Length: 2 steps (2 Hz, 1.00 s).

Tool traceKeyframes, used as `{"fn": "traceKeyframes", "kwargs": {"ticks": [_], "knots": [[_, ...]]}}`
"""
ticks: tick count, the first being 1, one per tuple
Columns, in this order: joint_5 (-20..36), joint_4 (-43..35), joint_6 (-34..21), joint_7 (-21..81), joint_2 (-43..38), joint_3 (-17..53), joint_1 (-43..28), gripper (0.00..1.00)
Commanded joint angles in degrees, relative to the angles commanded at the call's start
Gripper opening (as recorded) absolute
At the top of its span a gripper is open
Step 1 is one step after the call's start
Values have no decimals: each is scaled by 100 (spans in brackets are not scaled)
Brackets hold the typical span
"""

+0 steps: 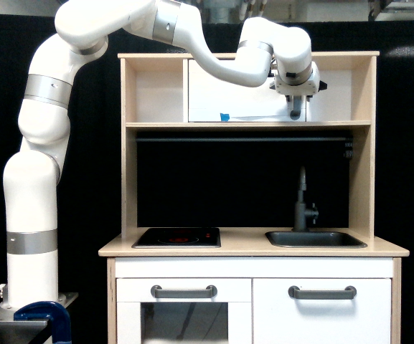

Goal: Open the oven door

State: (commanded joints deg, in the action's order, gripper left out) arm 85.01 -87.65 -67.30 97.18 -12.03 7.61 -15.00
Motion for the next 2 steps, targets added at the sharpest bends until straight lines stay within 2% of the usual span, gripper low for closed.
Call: {"fn": "traceKeyframes", "kwargs": {"ticks": [1, 2], "knots": [[3, 102, 64, 28, 71, -73, 12, 0], [7, 157, 100, 72, 85, -171, 80, 0]]}}
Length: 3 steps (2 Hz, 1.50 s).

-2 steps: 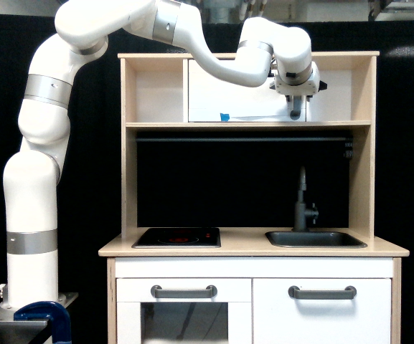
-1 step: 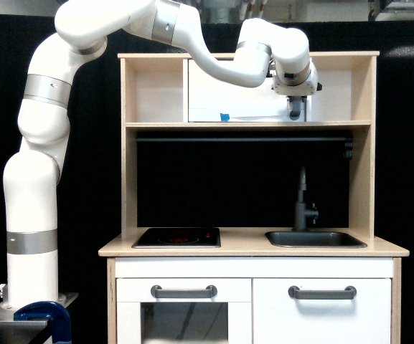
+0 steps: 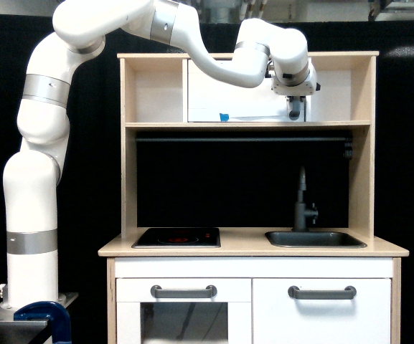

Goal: Open the oven door

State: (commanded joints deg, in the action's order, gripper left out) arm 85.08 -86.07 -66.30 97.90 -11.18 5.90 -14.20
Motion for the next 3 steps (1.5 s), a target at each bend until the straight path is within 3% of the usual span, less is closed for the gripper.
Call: {"fn": "traceKeyframes", "kwargs": {"ticks": [3], "knots": [[-171, 283, -497, -5, 348, -18, 534, 0]]}}
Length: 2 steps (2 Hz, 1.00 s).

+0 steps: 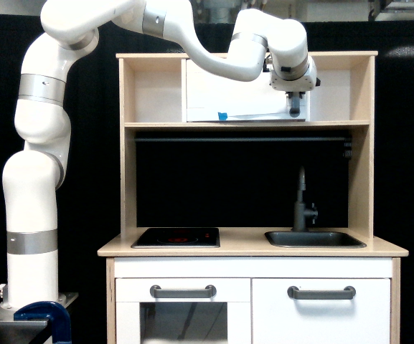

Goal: Open the oven door

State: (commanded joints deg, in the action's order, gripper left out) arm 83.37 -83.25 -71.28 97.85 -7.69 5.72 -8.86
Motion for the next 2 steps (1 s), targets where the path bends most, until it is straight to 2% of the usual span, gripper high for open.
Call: {"fn": "traceKeyframes", "kwargs": {"ticks": [2], "knots": [[-103, 441, -362, 106, 390, 51, 339, 0]]}}
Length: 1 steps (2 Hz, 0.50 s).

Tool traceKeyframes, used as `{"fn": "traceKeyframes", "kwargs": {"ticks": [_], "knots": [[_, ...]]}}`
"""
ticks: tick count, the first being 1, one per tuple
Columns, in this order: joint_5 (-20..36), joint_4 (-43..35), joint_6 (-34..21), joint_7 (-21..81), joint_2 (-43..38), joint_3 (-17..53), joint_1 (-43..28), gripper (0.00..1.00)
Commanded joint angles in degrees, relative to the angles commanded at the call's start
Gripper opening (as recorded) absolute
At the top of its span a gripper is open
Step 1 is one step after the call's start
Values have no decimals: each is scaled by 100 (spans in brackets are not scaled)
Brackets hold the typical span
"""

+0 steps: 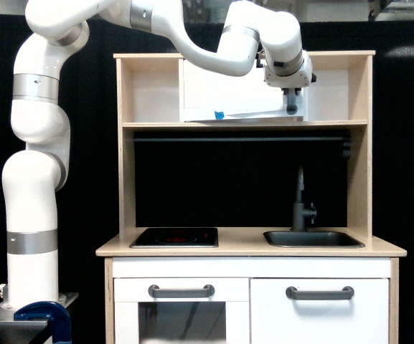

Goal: Open the oven door

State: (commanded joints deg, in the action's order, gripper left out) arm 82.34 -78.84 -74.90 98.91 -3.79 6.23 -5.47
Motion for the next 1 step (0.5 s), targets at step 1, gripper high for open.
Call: {"fn": "traceKeyframes", "kwargs": {"ticks": [1], "knots": [[-43, 67, -153, 17, 73, 40, 121, 0]]}}
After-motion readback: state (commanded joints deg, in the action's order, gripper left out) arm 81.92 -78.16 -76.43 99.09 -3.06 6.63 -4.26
